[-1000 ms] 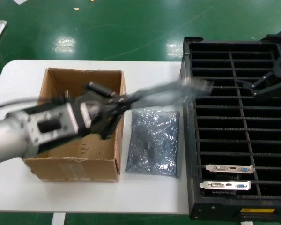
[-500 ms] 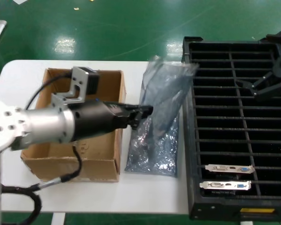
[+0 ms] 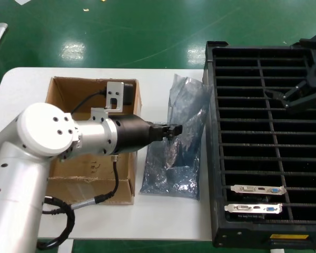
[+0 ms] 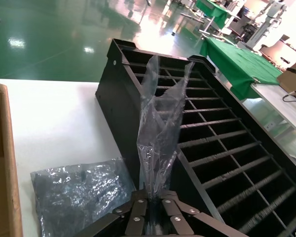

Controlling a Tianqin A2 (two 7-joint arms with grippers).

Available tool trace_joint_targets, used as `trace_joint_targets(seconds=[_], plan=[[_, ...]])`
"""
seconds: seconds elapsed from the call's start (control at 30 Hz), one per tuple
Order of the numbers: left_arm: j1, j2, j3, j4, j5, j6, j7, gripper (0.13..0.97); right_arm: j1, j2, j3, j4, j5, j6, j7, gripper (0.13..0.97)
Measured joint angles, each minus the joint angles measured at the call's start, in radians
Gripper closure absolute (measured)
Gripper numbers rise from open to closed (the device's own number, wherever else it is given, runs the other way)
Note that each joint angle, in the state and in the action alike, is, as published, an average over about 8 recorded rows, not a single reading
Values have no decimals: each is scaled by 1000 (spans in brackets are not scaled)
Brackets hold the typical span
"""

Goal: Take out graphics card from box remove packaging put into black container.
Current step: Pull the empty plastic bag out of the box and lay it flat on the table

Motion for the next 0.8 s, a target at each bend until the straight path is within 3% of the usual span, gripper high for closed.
trace_joint_targets(seconds=[0.23, 0.47, 0.63, 0.8], plan=[[-38, -5, 32, 65, -15, -51, -11, 897, 0, 0, 0, 0, 0, 0, 0, 129], [-51, -32, 40, 67, -50, -97, 0, 816, 0, 0, 0, 0, 0, 0, 0, 129], [-46, -67, 38, 4, -81, -111, 10, 722, 0, 0, 0, 0, 0, 0, 0, 129], [-19, -126, 36, -128, -90, -129, 56, 623, 0, 0, 0, 0, 0, 0, 0, 129]])
